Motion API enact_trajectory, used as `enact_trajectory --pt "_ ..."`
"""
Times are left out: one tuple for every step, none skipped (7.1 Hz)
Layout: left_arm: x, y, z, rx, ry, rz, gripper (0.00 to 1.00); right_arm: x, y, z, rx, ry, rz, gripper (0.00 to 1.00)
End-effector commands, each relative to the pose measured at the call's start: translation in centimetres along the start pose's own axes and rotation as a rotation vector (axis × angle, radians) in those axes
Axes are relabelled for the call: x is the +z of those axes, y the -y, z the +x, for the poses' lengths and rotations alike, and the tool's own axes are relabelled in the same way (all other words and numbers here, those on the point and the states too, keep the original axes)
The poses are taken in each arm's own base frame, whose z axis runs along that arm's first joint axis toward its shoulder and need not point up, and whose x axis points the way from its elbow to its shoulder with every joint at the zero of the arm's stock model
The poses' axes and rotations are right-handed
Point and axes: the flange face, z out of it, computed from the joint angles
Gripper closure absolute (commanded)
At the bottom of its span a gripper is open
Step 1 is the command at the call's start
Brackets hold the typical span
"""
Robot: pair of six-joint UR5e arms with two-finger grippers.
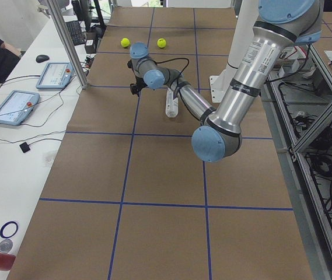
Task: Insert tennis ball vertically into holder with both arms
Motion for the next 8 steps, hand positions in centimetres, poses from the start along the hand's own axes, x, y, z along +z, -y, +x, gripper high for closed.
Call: enact_trajectory --pt "1.6 8.7 8.0 0.085 -0.037 -0.077 0.01 -0.1 0.0 -0.2 -0.002 0.009 0.002 0.01" --pt "3.0 9.6 10.3 0.108 -0.060 -0.100 0.01 -0.2 0.0 -0.3 -0.004 0.009 0.004 0.01" --pt "6.4 9.7 12.7 0.164 -0.012 -0.137 0.01 -0.4 0.0 -0.5 -0.009 0.011 0.008 0.01" --pt "8.5 9.9 14.9 0.282 0.087 -0.157 0.01 -0.4 0.0 -0.5 -0.010 0.011 0.008 0.01" --pt "9.7 9.9 16.7 0.324 0.101 -0.164 0.01 -0.5 0.0 -0.6 -0.011 0.014 0.009 0.01" --pt "10.3 9.8 17.3 0.332 0.093 -0.170 0.01 -0.5 0.0 -0.7 -0.013 0.014 0.010 0.01" --pt "10.8 9.7 17.8 0.343 0.085 -0.175 0.01 -0.6 0.1 -0.7 -0.014 0.015 0.011 0.01" --pt "11.4 9.7 17.6 0.359 0.083 -0.172 0.01 -0.7 0.3 -0.9 -0.017 0.017 0.016 0.01"
